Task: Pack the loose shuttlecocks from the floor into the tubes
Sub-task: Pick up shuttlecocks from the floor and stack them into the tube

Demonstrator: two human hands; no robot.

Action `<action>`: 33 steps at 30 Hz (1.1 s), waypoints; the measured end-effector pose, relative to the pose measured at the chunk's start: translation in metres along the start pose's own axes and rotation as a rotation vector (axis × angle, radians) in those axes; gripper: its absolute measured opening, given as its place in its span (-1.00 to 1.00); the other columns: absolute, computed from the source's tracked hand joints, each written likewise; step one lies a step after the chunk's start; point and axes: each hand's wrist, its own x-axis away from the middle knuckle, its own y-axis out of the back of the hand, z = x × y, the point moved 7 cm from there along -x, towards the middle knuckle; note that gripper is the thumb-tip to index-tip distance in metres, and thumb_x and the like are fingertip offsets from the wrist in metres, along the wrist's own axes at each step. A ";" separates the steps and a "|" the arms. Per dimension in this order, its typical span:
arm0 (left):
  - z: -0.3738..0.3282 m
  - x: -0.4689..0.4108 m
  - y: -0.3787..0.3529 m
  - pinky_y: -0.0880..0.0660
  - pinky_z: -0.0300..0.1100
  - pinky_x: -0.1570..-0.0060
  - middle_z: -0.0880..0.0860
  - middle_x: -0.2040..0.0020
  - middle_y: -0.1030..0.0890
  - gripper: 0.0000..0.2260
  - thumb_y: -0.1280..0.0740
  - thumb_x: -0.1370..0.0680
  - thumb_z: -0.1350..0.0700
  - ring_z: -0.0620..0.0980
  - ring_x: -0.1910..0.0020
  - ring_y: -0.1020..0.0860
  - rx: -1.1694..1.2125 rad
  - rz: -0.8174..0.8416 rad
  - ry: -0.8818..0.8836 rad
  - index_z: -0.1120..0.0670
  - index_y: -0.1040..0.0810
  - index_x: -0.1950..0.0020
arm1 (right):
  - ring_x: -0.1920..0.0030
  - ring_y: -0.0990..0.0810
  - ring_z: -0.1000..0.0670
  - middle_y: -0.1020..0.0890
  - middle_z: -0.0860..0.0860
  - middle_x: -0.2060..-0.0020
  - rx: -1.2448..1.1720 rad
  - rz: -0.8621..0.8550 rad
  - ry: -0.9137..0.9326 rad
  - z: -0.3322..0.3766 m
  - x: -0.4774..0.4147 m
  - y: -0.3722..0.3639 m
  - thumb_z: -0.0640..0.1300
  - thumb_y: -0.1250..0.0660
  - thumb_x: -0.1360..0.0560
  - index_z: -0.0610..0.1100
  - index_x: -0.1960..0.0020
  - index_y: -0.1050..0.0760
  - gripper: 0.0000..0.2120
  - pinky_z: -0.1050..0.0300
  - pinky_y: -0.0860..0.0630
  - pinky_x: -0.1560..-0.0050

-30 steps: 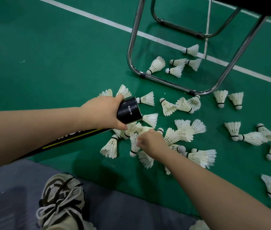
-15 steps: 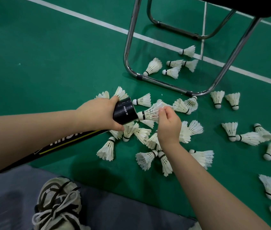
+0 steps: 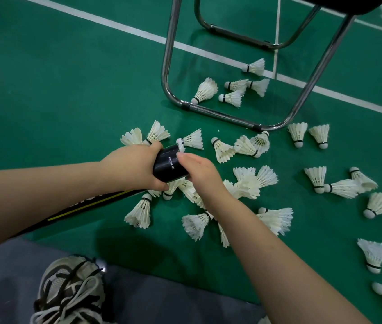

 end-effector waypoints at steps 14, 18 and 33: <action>-0.064 -0.008 -0.001 -0.43 -0.12 0.24 -0.04 0.15 -0.49 -0.41 -0.40 -0.29 -0.32 0.02 0.16 -0.48 -0.157 -0.009 -0.193 0.04 -0.32 -0.08 | -0.03 -0.59 0.03 -0.63 -0.04 -0.01 0.201 0.580 -0.133 0.000 0.006 0.019 -0.19 -0.35 -0.49 -0.12 -0.10 -0.52 -0.81 0.07 -0.47 -0.22; -0.072 -0.020 0.009 -0.51 -0.13 0.24 -0.11 0.25 -0.46 -0.42 -0.44 -0.27 -0.30 -0.03 0.25 -0.50 -0.011 -0.026 -0.143 0.00 -0.33 -0.08 | 0.05 -0.59 0.02 -0.62 0.01 0.14 0.089 0.277 -0.094 0.013 -0.003 0.065 -0.07 -0.27 -0.54 -0.11 0.10 -0.53 -0.87 0.04 -0.48 -0.21; -0.102 -0.033 -0.022 -0.44 -0.15 0.26 -0.03 0.12 -0.50 -0.36 -0.42 -0.30 -0.31 0.00 0.15 -0.51 -0.152 0.082 -0.202 0.02 -0.33 -0.19 | 0.24 -0.57 0.05 -0.64 0.01 0.25 0.063 -0.431 -0.448 -0.111 0.019 0.198 -0.15 -0.23 -0.50 -0.11 0.23 -0.56 -0.81 0.23 -0.43 0.21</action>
